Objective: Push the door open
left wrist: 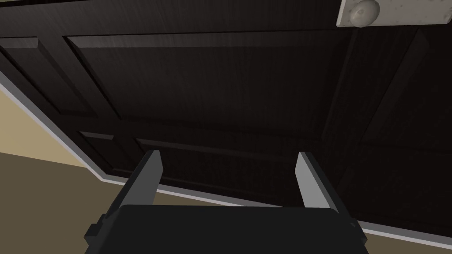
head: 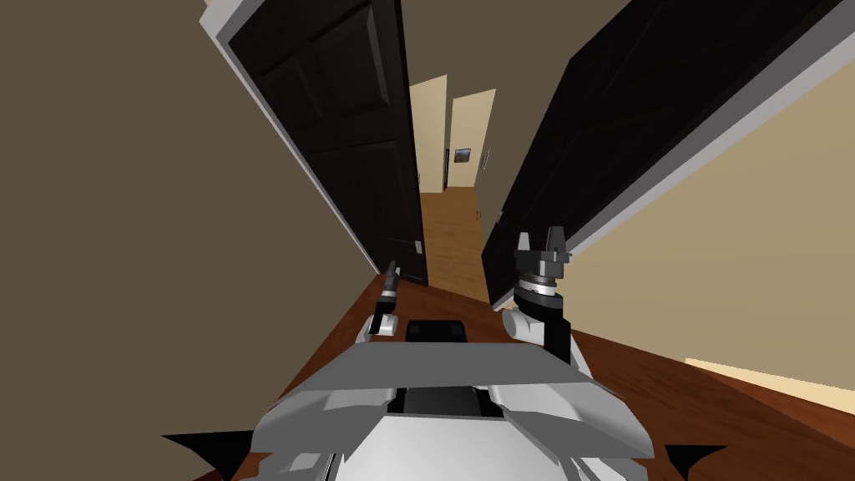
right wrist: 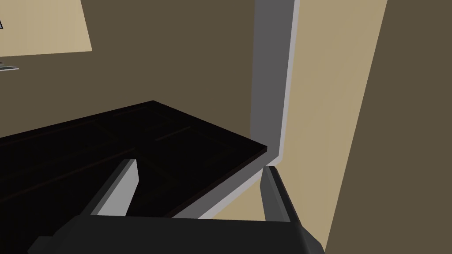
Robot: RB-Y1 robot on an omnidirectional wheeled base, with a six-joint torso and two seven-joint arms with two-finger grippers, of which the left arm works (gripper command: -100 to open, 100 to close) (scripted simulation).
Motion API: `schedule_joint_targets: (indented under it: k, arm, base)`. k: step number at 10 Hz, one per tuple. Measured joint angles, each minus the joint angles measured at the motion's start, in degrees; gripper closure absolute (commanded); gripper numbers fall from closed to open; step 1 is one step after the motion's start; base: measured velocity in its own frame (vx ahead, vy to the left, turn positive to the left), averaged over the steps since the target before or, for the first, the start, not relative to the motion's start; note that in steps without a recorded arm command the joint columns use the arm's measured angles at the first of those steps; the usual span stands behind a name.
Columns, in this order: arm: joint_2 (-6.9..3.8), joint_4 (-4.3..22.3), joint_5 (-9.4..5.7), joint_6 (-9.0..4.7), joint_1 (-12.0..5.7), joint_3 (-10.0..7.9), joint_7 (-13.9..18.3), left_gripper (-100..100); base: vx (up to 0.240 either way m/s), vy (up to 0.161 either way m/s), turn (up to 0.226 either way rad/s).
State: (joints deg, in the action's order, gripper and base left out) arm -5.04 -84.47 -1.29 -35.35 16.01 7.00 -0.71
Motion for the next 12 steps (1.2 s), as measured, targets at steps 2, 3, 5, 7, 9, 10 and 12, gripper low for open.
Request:
schedule_joint_targets:
  k: [2,3,5,7,9,10,12]
  arm:
    - [-0.06,2.9,0.09,-0.63,-0.86,0.69,0.3,-100]
    - [-0.04,4.3,0.09,-1.09,-1.38,0.79,0.4,-100]
    - [0.13,6.2,0.2,-1.16,-2.07,1.34,0.4,-100]
    - [0.23,9.2,0.31,-1.96,-2.82,2.02,0.6,-100]
    - [0.29,12.3,0.38,-2.88,-3.64,2.62,0.9,-100]
    - [0.4,13.7,0.42,-3.15,-4.13,2.9,1.0,-100]
    - [0.49,16.4,0.48,-3.75,-5.03,3.44,1.2,-100]
  base:
    - [0.076,0.042,-0.039]
    - [0.036,0.022,-0.033]
    - [0.078,0.044,-0.071]
    - [0.09,0.046,-0.065]
    - [0.082,0.059,-0.059]
    - [0.098,0.047,-0.058]
    - [0.079,0.042,-0.054]
